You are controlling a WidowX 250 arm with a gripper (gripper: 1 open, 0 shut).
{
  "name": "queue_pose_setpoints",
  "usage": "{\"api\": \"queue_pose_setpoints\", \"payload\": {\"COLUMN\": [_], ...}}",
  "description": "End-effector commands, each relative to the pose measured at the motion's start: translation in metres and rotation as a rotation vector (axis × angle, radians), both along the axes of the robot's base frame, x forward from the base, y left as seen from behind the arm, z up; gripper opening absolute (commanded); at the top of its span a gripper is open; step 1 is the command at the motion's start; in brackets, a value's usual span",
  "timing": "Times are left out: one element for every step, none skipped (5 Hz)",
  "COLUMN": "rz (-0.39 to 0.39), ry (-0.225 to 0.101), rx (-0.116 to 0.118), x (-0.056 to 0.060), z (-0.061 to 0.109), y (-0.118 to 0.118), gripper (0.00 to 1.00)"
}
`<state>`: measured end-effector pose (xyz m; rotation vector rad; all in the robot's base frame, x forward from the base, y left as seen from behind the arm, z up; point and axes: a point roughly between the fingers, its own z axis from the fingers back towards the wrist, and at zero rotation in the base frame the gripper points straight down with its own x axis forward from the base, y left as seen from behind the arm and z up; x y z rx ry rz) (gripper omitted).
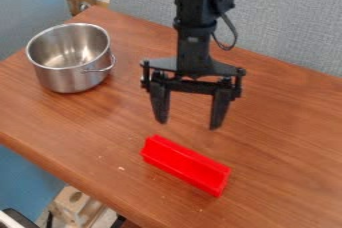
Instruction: Put the red object in the metal pot
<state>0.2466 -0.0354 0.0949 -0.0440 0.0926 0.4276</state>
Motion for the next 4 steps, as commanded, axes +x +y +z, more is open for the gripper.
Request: {"api": "queue_pose_setpoints", "payload": {"rz": [0.202,0.423,0.618,0.731], "ry": [-0.079,-0.104,-0.114,-0.118], "rx": [-0.01,-0.017,-0.02,-0.019], "x": [-0.006,-0.012,-0.017,-0.019], "z": [0.008,0.003,-0.004,-0.017], "y": [-0.01,-0.018,-0.023,-0.026], "gripper": [1.0,1.0,1.0,1.0]}}
